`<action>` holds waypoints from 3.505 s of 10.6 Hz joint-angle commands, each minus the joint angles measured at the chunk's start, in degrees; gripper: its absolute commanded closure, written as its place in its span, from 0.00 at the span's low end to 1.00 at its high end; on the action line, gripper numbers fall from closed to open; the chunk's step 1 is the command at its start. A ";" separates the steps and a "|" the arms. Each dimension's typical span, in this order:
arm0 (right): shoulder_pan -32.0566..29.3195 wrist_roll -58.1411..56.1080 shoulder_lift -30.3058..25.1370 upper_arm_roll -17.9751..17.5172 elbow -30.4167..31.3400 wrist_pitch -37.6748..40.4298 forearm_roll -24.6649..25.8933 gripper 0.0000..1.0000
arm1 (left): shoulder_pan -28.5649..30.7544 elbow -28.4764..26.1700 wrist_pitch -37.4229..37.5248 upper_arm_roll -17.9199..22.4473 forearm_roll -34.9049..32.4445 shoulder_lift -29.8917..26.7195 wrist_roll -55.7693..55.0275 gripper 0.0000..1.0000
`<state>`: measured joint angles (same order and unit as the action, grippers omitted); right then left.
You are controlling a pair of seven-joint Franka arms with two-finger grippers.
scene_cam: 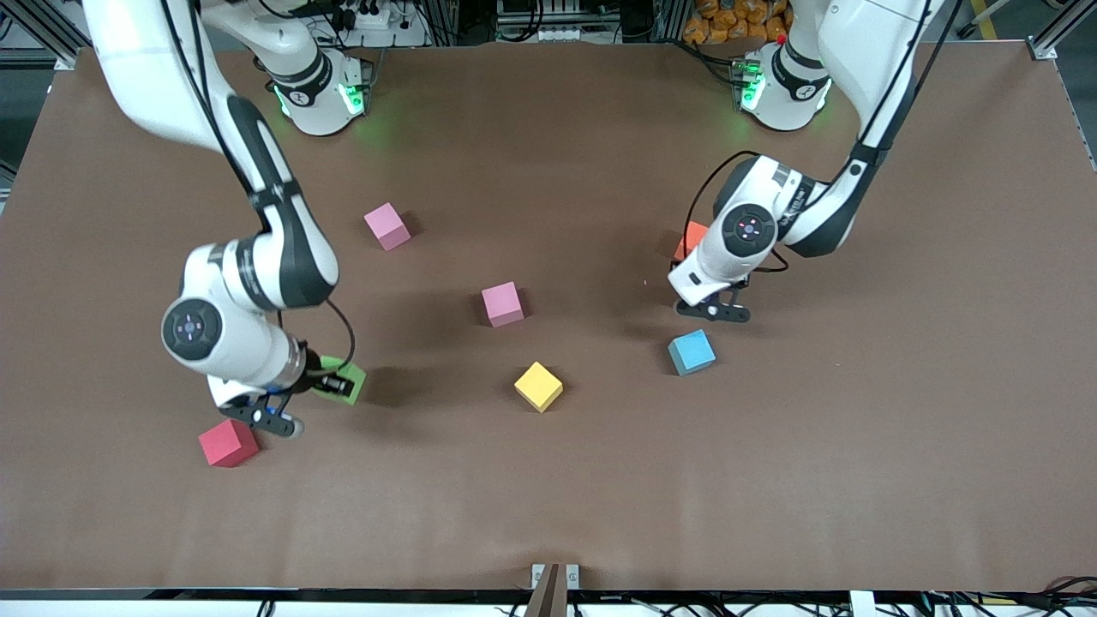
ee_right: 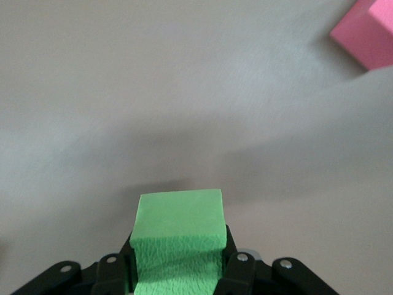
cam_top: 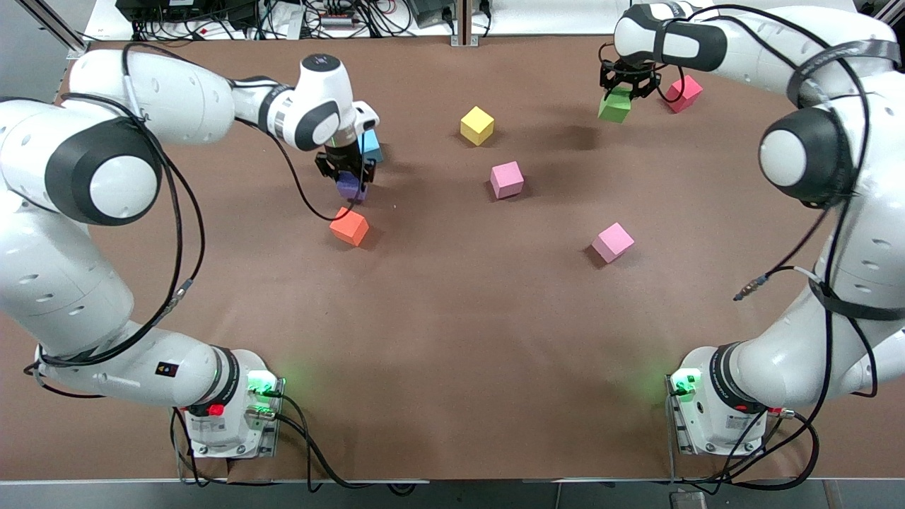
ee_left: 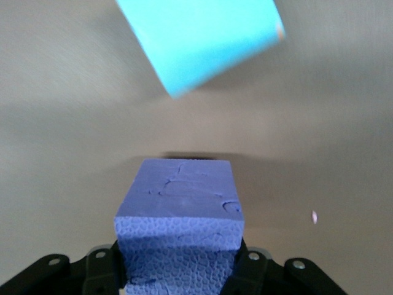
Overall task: Arrange blocks into number 1
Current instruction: 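Grasp the green cube with the right gripper while the left gripper grasps purple, then carry the green cube with the right gripper beside the pink cube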
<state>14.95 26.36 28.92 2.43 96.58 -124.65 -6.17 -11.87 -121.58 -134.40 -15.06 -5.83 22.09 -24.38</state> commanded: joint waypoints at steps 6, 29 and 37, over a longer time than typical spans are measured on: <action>2.54 4.73 -15.64 -18.83 28.18 -9.07 1.07 0.49 | 1.68 3.97 2.38 -0.24 -1.20 -2.41 -8.22 1.00; 14.93 25.06 3.60 -13.24 11.17 -15.71 8.37 0.49 | 1.15 4.33 2.65 -0.32 -1.20 -1.17 -9.28 1.00; 11.70 18.16 -2.61 -13.41 11.43 -9.60 9.07 0.00 | 0.80 4.42 2.65 -0.32 -1.20 -1.17 -9.46 1.00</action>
<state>29.26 47.91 31.00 -10.83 107.65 -139.22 1.79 -10.93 -117.62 -132.53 -15.28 -5.84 20.99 -32.34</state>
